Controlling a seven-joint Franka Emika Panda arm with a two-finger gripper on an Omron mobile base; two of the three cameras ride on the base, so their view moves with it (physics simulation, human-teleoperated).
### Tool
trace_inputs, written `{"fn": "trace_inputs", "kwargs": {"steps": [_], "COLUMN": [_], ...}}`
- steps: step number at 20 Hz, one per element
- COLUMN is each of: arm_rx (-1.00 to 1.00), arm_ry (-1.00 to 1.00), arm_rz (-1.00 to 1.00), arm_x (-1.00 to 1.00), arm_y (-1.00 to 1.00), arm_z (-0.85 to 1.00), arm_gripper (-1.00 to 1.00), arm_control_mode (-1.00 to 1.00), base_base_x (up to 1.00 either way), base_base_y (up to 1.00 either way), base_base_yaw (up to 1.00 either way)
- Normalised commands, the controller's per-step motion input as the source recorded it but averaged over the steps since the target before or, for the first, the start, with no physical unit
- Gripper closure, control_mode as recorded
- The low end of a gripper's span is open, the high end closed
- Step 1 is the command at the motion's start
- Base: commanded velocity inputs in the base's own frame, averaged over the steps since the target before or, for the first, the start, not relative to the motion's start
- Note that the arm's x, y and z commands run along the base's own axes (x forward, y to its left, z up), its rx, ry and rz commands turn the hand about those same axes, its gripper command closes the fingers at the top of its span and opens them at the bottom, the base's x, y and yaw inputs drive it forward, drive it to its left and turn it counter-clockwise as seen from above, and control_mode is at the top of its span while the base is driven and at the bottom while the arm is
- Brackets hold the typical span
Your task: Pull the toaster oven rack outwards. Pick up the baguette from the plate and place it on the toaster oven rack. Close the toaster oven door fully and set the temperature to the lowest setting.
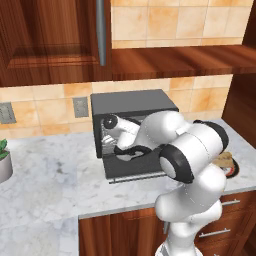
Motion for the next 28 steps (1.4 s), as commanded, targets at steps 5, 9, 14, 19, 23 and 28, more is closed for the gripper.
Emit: {"fn": "trace_inputs", "kwargs": {"steps": [5,9,14,19,23,28], "arm_rx": [0.03,0.03,0.05,0.03,0.00,0.00], "arm_ry": [-0.06,-0.06,0.00,0.01,0.16,0.28], "arm_rz": [0.00,0.00,0.00,0.00,-0.05,-0.11], "arm_x": [0.32,0.32,0.22,0.03,-0.27,-0.62], "arm_y": [0.00,0.00,0.00,0.00,0.00,0.00], "arm_z": [-0.21,-0.17,-0.32,-0.41,-0.47,-0.54], "arm_gripper": [-1.00,-1.00,-1.00,-1.00,-1.00,-1.00], "arm_control_mode": [-1.00,-1.00,-1.00,-1.00,-1.00,-1.00], "base_base_x": [0.00,0.00,0.00,0.00,0.00,0.00], "base_base_y": [0.00,0.00,0.00,0.00,0.00,0.00], "base_base_yaw": [0.00,0.00,0.00,0.00,0.00,0.00]}}
